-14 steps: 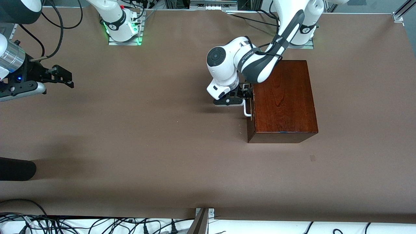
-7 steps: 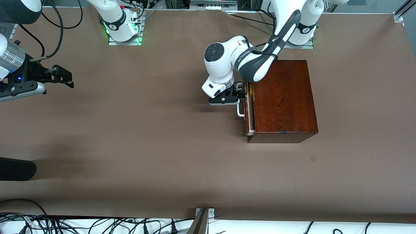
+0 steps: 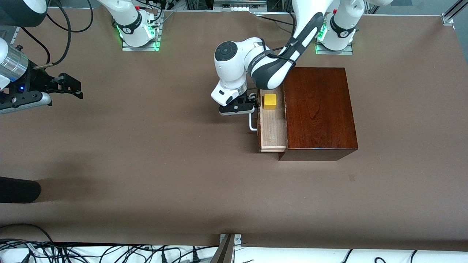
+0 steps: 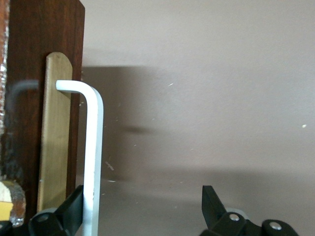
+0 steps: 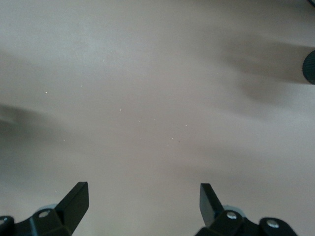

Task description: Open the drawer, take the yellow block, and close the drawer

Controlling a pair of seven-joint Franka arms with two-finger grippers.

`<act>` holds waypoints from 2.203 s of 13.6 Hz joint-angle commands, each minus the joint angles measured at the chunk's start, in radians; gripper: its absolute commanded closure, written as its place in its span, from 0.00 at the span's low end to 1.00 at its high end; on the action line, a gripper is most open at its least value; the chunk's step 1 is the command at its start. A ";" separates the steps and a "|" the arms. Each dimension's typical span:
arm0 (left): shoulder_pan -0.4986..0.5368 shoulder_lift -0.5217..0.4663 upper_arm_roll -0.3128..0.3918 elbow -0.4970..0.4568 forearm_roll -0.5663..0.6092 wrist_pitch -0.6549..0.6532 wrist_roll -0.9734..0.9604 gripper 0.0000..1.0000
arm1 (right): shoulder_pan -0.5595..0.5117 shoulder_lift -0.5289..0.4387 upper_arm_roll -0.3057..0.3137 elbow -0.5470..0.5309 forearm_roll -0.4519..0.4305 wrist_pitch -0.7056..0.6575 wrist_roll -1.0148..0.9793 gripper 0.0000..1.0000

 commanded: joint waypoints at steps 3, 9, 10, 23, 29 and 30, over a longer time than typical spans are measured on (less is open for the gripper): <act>-0.019 0.042 -0.004 0.082 -0.007 -0.002 -0.016 0.00 | -0.015 0.003 0.007 0.009 0.019 -0.001 0.000 0.00; -0.011 0.033 -0.004 0.107 -0.007 -0.043 -0.006 0.00 | -0.015 0.003 0.007 0.009 0.016 0.003 -0.001 0.00; -0.013 0.032 -0.004 0.133 -0.007 -0.092 -0.004 0.00 | -0.015 0.003 0.006 0.009 0.009 -0.001 0.000 0.00; 0.313 -0.306 -0.008 0.194 -0.178 -0.551 0.678 0.00 | -0.015 0.006 -0.007 0.011 0.020 0.022 -0.006 0.00; 0.531 -0.398 -0.008 0.193 -0.228 -0.675 1.020 0.00 | 0.051 0.014 0.013 0.011 0.028 -0.024 -0.004 0.00; 0.564 -0.403 -0.008 0.193 -0.244 -0.692 1.060 0.00 | 0.074 0.014 0.024 0.009 0.038 -0.027 -0.007 0.00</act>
